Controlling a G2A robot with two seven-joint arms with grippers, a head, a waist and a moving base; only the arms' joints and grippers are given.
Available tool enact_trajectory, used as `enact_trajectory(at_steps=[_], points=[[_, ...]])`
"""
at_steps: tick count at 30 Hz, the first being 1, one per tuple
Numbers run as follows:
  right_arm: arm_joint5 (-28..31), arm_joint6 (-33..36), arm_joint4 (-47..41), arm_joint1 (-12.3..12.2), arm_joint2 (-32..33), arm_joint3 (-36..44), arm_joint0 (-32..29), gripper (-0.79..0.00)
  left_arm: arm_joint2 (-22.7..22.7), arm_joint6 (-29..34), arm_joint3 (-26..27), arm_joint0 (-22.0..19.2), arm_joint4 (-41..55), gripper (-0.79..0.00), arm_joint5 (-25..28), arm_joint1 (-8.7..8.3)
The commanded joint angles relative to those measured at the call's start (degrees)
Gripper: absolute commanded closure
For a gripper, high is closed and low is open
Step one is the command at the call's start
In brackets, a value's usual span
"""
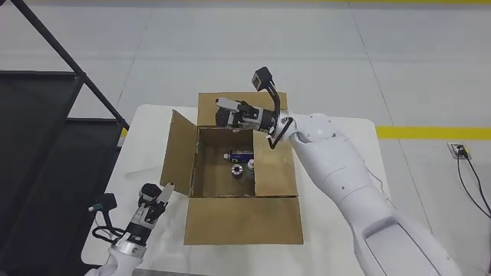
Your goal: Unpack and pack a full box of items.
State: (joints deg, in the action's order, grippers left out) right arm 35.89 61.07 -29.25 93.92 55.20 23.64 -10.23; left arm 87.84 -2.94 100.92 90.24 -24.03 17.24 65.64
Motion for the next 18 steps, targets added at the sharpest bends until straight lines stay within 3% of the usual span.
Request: enact_trajectory(at_steps=[1, 18], points=[[0.2, -1.2, 0.3, -0.7, 0.9, 1.8, -1.3, -0.785, 0.2, 0.1, -0.7, -0.6, 1.2, -0.785, -1.8, 0.14], [-3.4, -3.0, 4.1, -5.6, 7.8, 16.8, -10.0, -0.785, -0.3, -1.3, -6.8, -3.1, 0.9, -0.785, -9.6, 1.11]])
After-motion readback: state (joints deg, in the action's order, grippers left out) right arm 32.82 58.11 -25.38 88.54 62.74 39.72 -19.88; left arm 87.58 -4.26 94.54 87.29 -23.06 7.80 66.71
